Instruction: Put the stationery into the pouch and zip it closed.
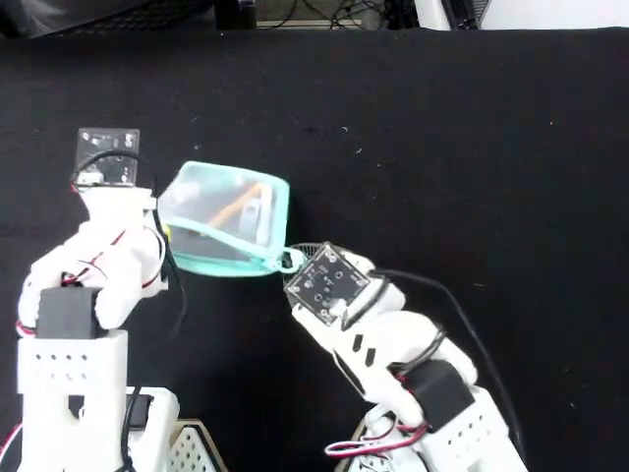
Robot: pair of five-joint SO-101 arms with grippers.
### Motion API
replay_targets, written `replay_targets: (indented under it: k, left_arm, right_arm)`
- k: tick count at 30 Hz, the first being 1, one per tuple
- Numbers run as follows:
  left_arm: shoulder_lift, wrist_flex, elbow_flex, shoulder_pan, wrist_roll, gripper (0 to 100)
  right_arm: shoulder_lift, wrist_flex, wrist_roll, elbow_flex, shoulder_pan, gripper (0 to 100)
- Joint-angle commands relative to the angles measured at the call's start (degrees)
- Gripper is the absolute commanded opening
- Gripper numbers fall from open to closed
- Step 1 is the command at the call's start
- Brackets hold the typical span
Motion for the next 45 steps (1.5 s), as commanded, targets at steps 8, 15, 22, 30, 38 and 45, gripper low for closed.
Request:
replay_targets:
  k: [8, 15, 22, 30, 38, 45]
  left_arm:
    - [-0.53, 0.26, -19.21, -0.48, 0.79, 18]
    - [-0.62, 0.35, -25.45, -0.57, 0.79, 18]
    - [-9.58, 10.11, -27.38, -4.09, 0.35, 18]
    - [-14.33, 5.63, -6.29, 8.04, -1.49, 18]
    - [-13.63, -23.30, 14.20, 9.89, -1.23, 18]
    - [-10.20, -41.85, 22.64, 1.54, 13.45, 18]
  right_arm:
    - [22.37, 2.55, 5.36, -23.25, -0.70, 1.2]
    - [37.23, 2.37, 8.88, -39.25, -0.88, 1.2]
    - [47.52, 2.64, 8.88, -53.14, -0.88, 1.2]
    - [56.66, 2.37, 8.26, -58.77, -0.62, 1.2]
    - [56.75, 2.46, 4.22, -59.82, -0.97, 1.2]
    - [56.75, 2.99, 4.31, -58.86, -2.46, 1.2]
